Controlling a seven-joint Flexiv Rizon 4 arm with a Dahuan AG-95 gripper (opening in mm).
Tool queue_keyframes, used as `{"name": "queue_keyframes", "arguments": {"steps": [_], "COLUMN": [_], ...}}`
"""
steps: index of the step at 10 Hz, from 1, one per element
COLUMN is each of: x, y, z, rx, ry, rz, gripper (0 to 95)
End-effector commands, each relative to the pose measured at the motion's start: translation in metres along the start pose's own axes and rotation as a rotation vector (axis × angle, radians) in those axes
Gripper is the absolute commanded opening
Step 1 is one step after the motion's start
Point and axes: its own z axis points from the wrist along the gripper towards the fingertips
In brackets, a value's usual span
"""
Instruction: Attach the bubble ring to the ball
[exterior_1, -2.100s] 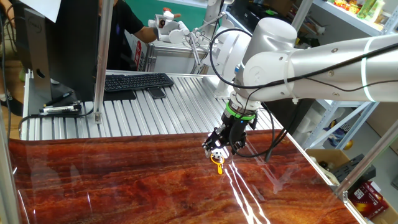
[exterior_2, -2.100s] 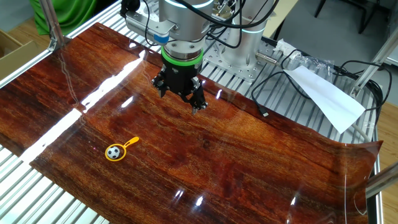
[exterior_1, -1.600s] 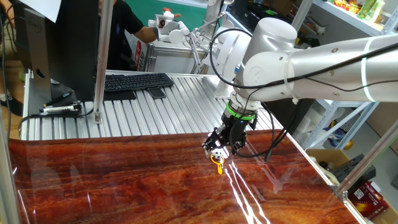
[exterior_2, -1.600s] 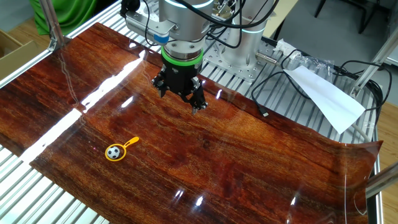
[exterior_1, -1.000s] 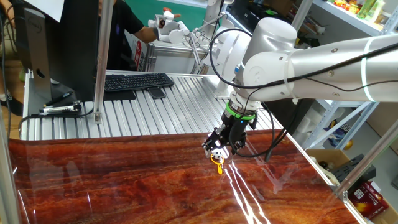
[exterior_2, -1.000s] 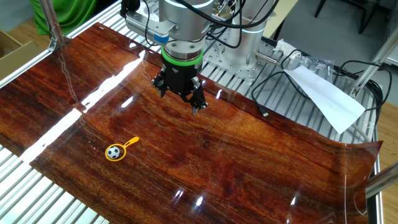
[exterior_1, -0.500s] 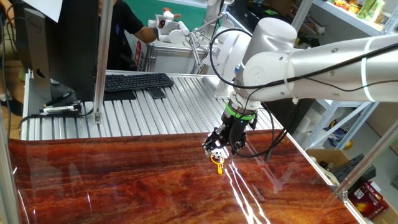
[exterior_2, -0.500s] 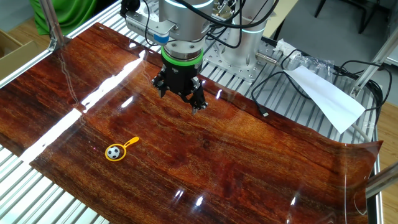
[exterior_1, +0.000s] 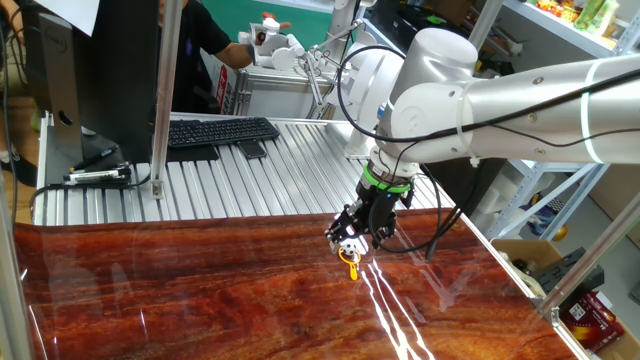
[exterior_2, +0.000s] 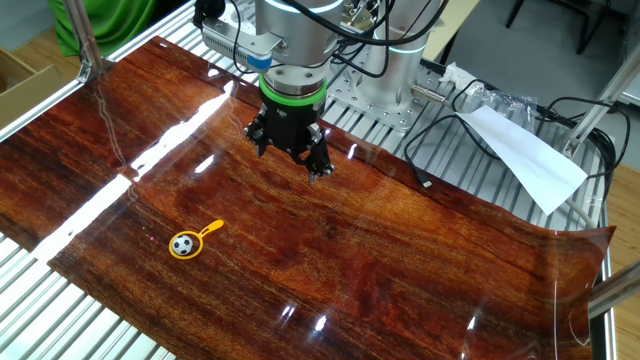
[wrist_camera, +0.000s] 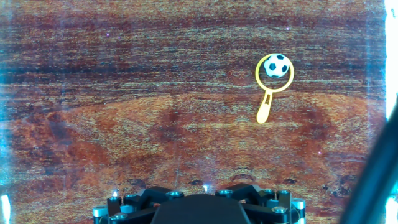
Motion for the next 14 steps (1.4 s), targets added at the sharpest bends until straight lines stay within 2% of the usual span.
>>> {"name": "queue_keyframes", "arguments": {"steps": [1,14], "x": [0.0002,0.0041], "y": [-0.0001,0.0007], "z": [0.0001,0.0028], "rx": [0.049,0.046], "ry": [-0.043,-0.043], "rz": [0.153,0.157], "gripper": [0.0,0.0]}}
